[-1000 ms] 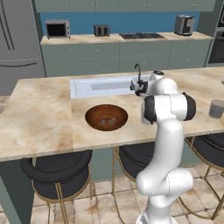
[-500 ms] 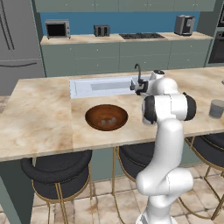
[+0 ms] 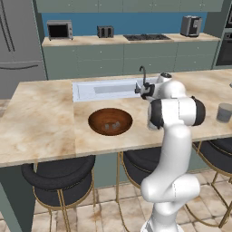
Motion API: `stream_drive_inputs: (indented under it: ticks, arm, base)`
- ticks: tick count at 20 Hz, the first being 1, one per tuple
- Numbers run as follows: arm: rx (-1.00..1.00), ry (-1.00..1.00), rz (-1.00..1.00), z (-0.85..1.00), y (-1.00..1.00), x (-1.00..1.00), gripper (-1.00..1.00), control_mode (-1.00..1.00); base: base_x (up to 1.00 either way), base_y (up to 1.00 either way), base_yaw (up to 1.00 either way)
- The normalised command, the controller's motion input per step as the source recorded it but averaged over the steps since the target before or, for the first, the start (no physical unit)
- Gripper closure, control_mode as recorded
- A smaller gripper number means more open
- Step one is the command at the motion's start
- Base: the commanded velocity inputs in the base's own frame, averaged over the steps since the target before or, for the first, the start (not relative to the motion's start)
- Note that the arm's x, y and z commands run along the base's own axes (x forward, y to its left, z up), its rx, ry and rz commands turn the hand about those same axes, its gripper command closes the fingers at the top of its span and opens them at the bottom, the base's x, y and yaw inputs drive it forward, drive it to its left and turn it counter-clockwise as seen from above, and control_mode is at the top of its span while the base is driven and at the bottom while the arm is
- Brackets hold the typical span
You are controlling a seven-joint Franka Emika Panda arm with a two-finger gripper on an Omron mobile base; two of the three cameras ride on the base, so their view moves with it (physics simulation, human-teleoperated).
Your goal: There are four ice cubes in the ice bowl. Place two ice cubes in each glass of water.
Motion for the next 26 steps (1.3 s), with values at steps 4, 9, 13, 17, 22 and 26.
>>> stream_drive_inputs:
  ticks: [4, 9, 13, 17, 22, 26]
  arm:
    - [0.00, -0.06, 0.00, 0.00, 0.00, -0.16, 1.00, -1.00]
    - [0.00, -0.08, 0.00, 0.00, 0.00, -0.24, 1.00, -1.00]
    - [0.00, -0.06, 0.00, 0.00, 0.00, -0.01, 1.00, -1.00]
    - [0.00, -0.04, 0.00, -0.04, 0.00, 0.00, 1.00, -1.00]
    - [0.00, -0.02, 0.00, -0.06, 0.00, 0.00, 1.00, -1.00]
    - [0.00, -0.01, 0.00, -0.02, 0.00, 0.00, -1.00, -1.00]
  base:
    - [0.00, 0.00, 0.00]
    - [0.00, 0.00, 0.00]
    - [0.00, 0.00, 0.00]
    - [0.00, 0.00, 0.00]
    - [0.00, 0.00, 0.00]
    - [0.00, 0.00, 0.00]
